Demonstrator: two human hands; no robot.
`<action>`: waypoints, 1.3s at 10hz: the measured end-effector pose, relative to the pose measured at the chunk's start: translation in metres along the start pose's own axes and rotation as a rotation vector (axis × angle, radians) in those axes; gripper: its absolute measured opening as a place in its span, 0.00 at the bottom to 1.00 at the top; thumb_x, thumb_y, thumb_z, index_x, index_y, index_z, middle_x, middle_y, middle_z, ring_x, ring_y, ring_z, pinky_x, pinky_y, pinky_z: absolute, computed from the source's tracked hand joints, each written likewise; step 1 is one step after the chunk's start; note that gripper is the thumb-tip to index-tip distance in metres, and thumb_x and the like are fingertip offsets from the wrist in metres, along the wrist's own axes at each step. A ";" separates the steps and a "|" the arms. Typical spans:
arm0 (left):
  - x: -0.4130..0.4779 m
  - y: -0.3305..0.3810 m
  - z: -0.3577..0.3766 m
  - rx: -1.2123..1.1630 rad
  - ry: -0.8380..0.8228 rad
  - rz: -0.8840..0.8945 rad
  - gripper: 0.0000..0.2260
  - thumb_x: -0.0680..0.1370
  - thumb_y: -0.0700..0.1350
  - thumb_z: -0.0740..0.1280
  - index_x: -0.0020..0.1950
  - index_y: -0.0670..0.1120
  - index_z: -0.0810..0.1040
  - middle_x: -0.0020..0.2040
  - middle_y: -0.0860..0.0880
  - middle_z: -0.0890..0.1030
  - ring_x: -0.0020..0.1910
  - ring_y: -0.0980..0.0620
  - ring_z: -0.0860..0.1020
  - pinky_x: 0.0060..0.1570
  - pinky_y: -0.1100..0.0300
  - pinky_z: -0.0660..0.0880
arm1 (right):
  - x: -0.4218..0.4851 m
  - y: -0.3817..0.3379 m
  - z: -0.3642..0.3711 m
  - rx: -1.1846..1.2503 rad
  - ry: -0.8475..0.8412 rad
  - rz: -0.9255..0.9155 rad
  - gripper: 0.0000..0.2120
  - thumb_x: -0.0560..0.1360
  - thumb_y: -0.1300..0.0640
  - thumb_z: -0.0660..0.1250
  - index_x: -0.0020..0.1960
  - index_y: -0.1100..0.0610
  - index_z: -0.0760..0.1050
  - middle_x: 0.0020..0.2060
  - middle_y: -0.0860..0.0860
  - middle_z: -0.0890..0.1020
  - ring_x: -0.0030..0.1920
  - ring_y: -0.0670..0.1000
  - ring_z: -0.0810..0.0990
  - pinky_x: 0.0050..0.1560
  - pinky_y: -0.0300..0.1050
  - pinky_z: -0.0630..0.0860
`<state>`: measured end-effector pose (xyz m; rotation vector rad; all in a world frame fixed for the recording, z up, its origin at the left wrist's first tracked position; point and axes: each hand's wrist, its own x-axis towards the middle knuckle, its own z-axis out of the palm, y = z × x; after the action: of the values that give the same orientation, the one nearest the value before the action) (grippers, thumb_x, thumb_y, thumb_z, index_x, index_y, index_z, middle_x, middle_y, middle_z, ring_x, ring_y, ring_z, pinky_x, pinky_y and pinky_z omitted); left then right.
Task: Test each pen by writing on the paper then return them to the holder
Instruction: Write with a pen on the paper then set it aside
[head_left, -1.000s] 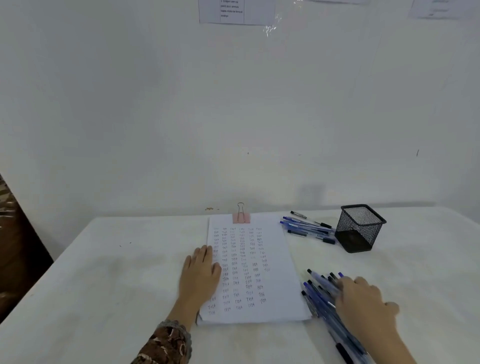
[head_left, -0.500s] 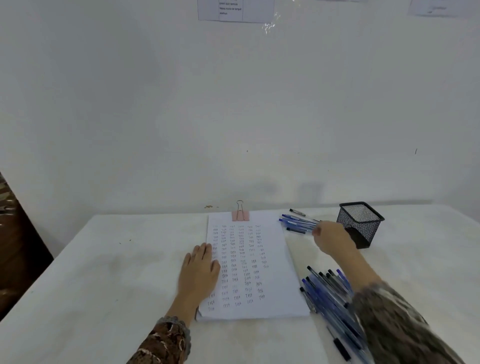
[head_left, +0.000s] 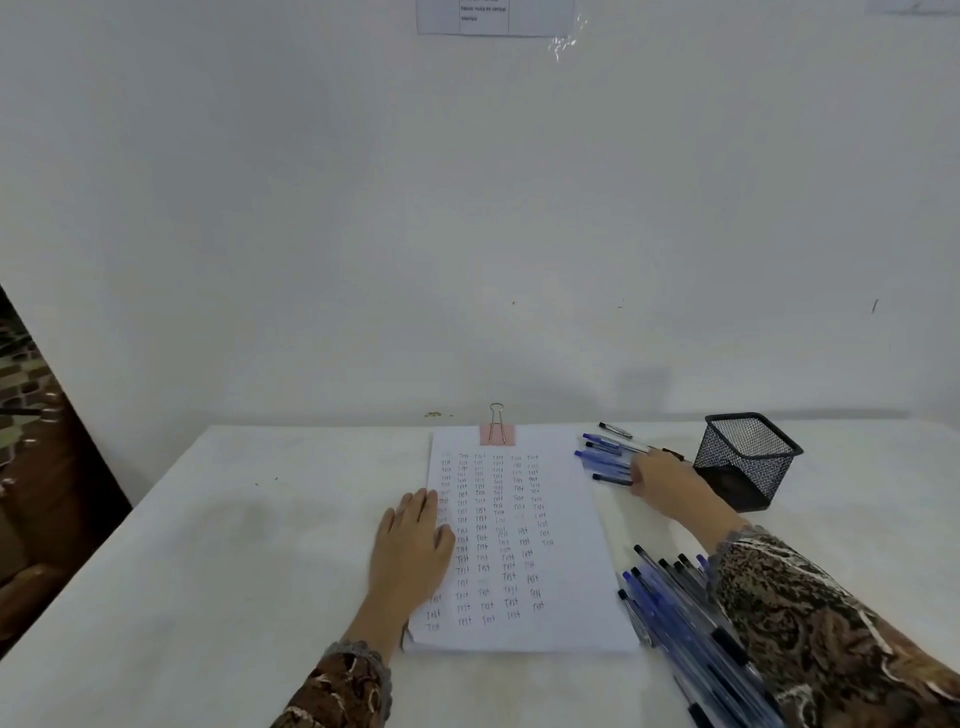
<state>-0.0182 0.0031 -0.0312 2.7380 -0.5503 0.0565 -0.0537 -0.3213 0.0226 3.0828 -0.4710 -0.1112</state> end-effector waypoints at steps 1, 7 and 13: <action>0.000 -0.001 0.001 0.012 0.002 0.004 0.24 0.81 0.49 0.48 0.76 0.45 0.51 0.76 0.49 0.55 0.74 0.51 0.54 0.74 0.54 0.50 | -0.002 0.001 -0.001 -0.082 -0.035 -0.050 0.12 0.79 0.57 0.57 0.60 0.57 0.70 0.59 0.55 0.73 0.58 0.54 0.74 0.57 0.47 0.72; -0.002 0.002 -0.001 -0.003 0.010 -0.008 0.24 0.81 0.49 0.49 0.76 0.45 0.51 0.76 0.49 0.54 0.75 0.51 0.51 0.74 0.55 0.47 | -0.076 -0.110 0.014 2.888 0.145 0.204 0.20 0.59 0.38 0.63 0.28 0.55 0.64 0.22 0.49 0.57 0.24 0.50 0.56 0.31 0.43 0.55; -0.003 0.003 -0.004 0.004 0.020 0.004 0.24 0.80 0.51 0.47 0.75 0.43 0.53 0.75 0.47 0.57 0.74 0.50 0.56 0.74 0.54 0.50 | -0.068 -0.109 0.018 2.407 -0.009 0.177 0.32 0.79 0.38 0.45 0.45 0.61 0.77 0.40 0.57 0.81 0.32 0.54 0.81 0.36 0.44 0.78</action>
<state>-0.0223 0.0034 -0.0274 2.7376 -0.5504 0.0855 -0.0870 -0.1971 0.0054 4.7451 -2.0871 1.6895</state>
